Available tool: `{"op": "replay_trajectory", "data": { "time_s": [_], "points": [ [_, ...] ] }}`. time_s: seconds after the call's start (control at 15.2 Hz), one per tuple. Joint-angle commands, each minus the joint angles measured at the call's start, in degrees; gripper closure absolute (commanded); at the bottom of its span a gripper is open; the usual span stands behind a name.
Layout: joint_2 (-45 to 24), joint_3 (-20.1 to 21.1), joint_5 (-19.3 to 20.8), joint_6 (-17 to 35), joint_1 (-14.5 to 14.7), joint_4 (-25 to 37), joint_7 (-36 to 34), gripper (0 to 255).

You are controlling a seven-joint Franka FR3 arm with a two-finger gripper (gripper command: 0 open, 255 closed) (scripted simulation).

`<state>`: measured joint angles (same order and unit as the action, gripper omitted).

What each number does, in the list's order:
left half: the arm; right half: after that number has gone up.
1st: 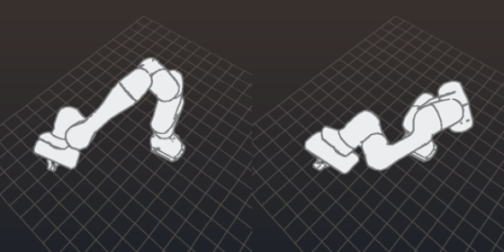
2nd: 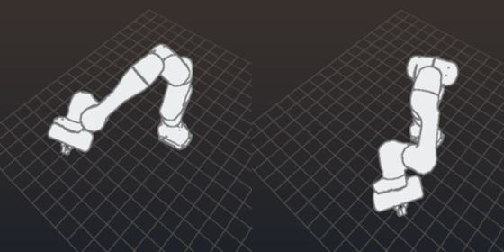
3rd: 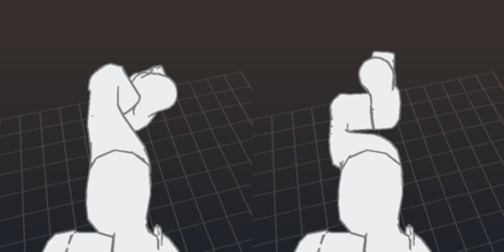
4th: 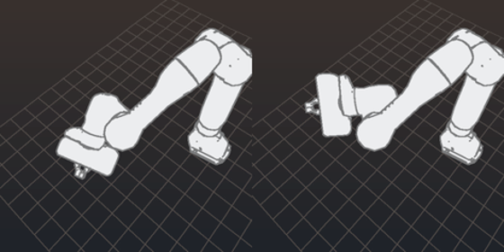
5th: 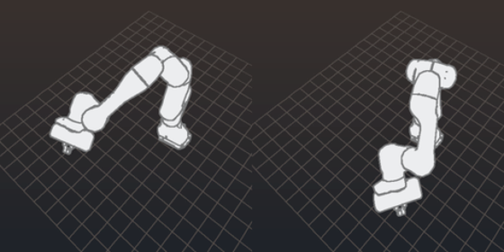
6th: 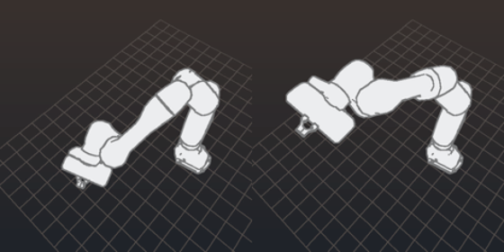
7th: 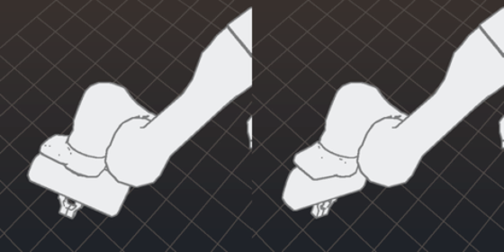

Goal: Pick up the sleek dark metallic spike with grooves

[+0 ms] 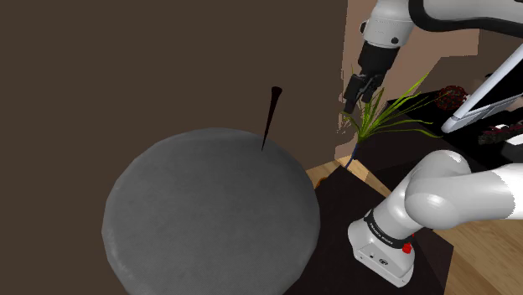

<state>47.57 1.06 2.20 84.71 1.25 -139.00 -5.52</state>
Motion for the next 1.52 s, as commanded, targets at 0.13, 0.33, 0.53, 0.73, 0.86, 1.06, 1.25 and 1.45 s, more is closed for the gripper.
{"op": "replay_trajectory", "data": {
  "time_s": [0.13, 0.33, 0.53, 0.73, 0.86, 1.06, 1.25, 1.45],
  "points": [
    [-4.3, 0.9, 0.0, 3.0, 0.0, 1.6, -1.0, 0],
    [-10.8, 2.1, 0.2, 7.0, -0.1, 4.5, -2.5, 0],
    [-17.4, 3.3, 0.7, 10.4, -0.2, 8.1, -4.1, 0],
    [-24.0, 4.4, 1.5, 13.1, -0.4, 12.4, -5.8, 0],
    [-28.4, 5.1, 2.3, 14.5, -0.6, 15.6, -6.9, 0],
    [-35.0, 6.0, 3.6, 16.0, -0.7, 20.9, -8.7, 0],
    [-41.7, 6.8, 5.3, 16.8, -0.7, 27.0, -10.5, 0],
    [-41.9, 6.8, 5.4, 18.3, -0.6, 25.6, -10.7, 0]
  ]
}}
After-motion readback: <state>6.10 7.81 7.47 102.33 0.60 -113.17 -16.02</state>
